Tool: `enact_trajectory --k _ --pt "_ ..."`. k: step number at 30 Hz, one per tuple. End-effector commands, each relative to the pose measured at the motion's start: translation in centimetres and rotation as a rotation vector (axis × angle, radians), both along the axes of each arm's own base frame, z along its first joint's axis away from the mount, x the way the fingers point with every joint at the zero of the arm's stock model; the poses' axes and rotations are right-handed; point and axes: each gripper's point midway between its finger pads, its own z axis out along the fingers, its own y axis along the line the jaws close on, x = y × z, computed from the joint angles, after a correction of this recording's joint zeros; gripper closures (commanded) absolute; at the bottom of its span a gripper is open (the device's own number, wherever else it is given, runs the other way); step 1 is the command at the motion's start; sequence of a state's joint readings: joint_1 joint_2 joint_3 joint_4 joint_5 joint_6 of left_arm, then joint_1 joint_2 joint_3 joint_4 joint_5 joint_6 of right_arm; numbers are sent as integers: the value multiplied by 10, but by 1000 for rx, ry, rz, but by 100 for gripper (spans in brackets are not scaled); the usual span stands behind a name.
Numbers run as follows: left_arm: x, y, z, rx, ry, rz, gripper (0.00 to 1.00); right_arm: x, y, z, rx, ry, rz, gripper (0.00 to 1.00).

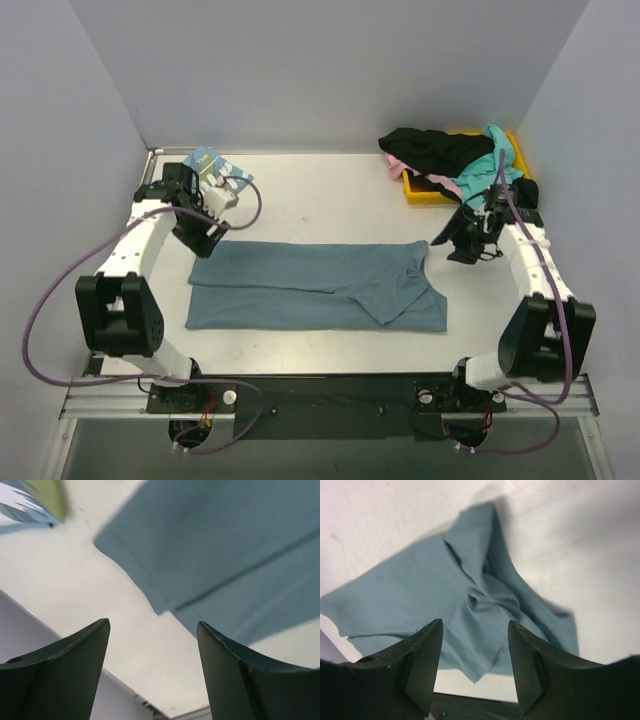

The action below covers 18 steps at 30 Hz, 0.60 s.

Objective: Fold and stack the t-shirts
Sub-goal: Fold the other side of the tshirt into a rectangle

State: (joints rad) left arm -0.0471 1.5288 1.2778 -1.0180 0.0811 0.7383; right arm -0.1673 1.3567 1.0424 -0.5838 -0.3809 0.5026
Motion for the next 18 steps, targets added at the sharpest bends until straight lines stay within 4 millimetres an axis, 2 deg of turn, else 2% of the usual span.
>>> enact_trajectory --k 1,2,3,4,5,9,11,13,14,15,16,17,18 --pt "63 -16 -14 -198 -22 311 20 46 26 -19 70 -9 123 49" --pt "73 -15 -21 -198 -16 348 19 53 28 -32 80 18 124 48" --pt "84 -5 -25 -213 -41 419 19 67 29 -28 79 -11 130 49" --pt "89 -4 -35 -211 -31 445 17 71 31 -40 87 18 137 48" --pt "96 -3 -37 -218 -49 471 17 78 32 -42 83 24 139 48" --pt "105 4 -59 -184 -46 522 17 76 27 -71 65 123 120 51" --pt "102 5 -71 -176 -34 524 18 71 24 -79 53 146 126 54" --pt "99 5 -84 -168 -20 525 19 69 23 -84 50 159 129 62" --pt "96 5 -93 -163 2 532 21 71 24 -87 56 155 132 73" --pt "94 5 -97 -164 12 533 25 74 25 -87 59 144 137 79" --pt "91 4 -105 -162 37 538 33 76 27 -89 68 142 143 89" --pt "90 1 -108 -173 49 535 40 80 25 -86 66 131 143 95" --pt "88 0 -115 -176 70 536 51 84 22 -87 62 127 144 100"
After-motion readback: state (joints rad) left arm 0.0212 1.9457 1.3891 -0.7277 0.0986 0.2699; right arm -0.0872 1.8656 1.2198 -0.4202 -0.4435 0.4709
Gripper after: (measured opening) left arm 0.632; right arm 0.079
